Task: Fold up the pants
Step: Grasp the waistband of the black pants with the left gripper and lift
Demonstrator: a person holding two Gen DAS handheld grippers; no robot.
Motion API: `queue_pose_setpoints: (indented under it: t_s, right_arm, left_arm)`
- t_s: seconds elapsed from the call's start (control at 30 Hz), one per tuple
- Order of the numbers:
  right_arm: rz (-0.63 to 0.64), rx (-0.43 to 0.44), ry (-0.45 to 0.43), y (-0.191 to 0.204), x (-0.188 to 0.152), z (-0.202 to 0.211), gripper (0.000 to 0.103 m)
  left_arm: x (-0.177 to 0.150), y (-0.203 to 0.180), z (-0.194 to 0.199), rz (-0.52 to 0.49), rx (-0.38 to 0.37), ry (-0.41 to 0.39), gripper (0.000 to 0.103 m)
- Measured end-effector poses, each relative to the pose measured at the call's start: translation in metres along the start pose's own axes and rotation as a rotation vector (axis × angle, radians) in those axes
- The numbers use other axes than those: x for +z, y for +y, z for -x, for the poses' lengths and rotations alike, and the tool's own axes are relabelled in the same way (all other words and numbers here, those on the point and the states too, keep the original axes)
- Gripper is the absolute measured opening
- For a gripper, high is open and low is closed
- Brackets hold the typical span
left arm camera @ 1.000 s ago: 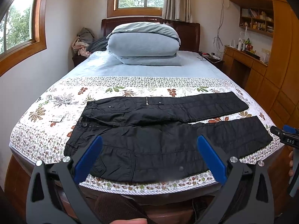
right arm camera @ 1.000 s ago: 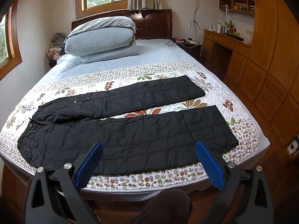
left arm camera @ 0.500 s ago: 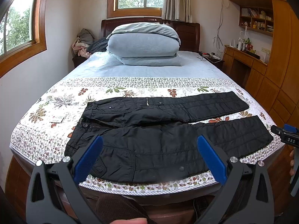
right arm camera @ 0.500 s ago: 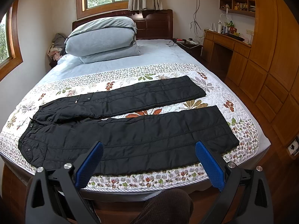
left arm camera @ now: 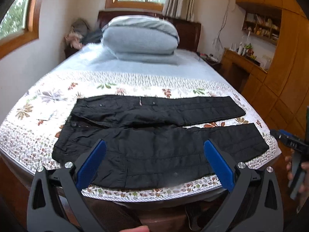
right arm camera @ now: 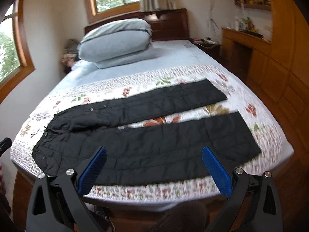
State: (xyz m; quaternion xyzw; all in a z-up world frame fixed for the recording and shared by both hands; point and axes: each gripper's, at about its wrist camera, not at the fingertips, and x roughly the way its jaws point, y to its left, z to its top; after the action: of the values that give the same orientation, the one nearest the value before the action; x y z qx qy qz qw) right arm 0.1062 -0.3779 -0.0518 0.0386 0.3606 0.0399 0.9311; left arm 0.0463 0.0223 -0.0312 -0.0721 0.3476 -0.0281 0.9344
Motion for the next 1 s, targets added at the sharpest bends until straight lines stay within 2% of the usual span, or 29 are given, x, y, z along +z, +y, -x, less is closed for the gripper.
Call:
queue_pose_setpoints:
  t_s: [0.03,0.13,0.2,0.27,0.37,0.43,0.47,0.5,0.6,0.7,0.8,0.93,1.0]
  right_arm:
    - [-0.010,-0.006,0.015,-0.008,0.012,-0.005,0.100]
    - [-0.053,0.054,0.047,-0.042,0.058,-0.030,0.100]
    - [-0.052,0.011,0.105,-0.066,0.091,-0.059,0.100]
    - [-0.058,0.013,0.169,-0.089,0.120,-0.090,0.100]
    - [-0.085,-0.011,0.307,-0.130,0.166,-0.158,0.100]
    - [-0.106,0.021,0.402,-0.152,0.187,-0.204,0.100]
    - [-0.118,0.020,0.421,-0.159,0.192,-0.218,0.100]
    - [-0.138,0.025,0.471,-0.174,0.203,-0.249,0.100]
    - [-0.174,0.033,0.543,-0.198,0.217,-0.309,0.100]
    - [-0.178,0.049,0.566,-0.216,0.227,-0.362,0.100]
    - [-0.139,0.047,0.587,-0.224,0.234,-0.411,0.100]
    - [-0.065,0.010,0.616,-0.229,0.236,-0.460,0.100]
    - [-0.036,0.012,0.645,-0.229,0.232,-0.477,0.099]
  left_arm:
    - [0.008,0.004,-0.008,0.000,0.003,0.033,0.101]
    - [0.033,0.020,-0.040,0.005,0.022,0.134,0.101]
    - [0.053,0.037,-0.071,0.021,0.045,0.222,0.101]
    - [0.070,0.058,-0.105,0.051,0.058,0.308,0.101]
    - [0.091,0.091,-0.154,0.088,0.086,0.438,0.101]
    - [0.104,0.113,-0.188,0.103,0.087,0.518,0.101]
    - [0.113,0.130,-0.211,0.131,0.072,0.570,0.101]
    - [0.116,0.140,-0.224,0.148,0.060,0.603,0.101]
    - [0.130,0.181,-0.271,0.225,0.077,0.702,0.101]
    - [0.142,0.214,-0.309,0.274,0.104,0.774,0.101]
    - [0.157,0.242,-0.338,0.269,0.197,0.797,0.101]
    - [0.167,0.278,-0.365,0.335,0.246,0.820,0.101]
    - [0.166,0.294,-0.381,0.341,0.297,0.847,0.101]
